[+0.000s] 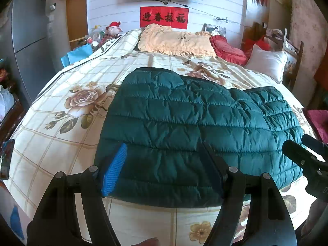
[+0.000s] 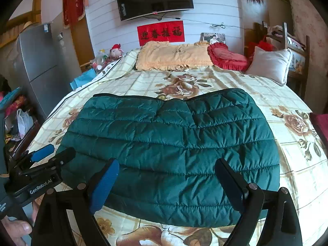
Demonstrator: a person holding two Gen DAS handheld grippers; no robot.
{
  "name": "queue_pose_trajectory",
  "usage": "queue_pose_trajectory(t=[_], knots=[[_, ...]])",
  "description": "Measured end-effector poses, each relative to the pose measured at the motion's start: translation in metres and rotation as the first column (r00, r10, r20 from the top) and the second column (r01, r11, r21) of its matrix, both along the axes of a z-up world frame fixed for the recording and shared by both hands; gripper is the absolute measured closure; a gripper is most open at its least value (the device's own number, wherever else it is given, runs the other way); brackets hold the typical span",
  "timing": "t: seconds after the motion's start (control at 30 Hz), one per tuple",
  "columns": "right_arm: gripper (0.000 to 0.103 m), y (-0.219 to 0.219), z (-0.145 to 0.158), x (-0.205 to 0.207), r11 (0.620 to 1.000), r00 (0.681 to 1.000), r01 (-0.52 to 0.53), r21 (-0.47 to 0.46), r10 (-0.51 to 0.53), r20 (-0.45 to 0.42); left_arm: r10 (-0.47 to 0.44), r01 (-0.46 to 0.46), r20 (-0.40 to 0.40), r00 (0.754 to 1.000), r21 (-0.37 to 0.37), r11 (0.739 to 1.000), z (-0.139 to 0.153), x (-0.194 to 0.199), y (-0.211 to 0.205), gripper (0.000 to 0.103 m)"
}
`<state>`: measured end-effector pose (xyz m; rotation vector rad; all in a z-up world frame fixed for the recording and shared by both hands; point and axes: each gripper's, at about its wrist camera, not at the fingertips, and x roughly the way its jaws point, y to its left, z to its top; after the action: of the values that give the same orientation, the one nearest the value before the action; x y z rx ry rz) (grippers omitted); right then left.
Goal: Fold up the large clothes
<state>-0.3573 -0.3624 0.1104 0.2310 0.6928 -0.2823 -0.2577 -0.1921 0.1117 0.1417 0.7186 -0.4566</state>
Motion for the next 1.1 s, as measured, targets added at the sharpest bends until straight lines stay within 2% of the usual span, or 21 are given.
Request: queue_pose_trajectory(t=[1.1], knots=[[0.010,-0.004,-0.014,0.012,0.999,1.000,0.000,0.034,0.001,-0.028,-0.002,0.002,-0.003,1.000,0.025,1.000,-0.009,0.007,-0.009,0.030]])
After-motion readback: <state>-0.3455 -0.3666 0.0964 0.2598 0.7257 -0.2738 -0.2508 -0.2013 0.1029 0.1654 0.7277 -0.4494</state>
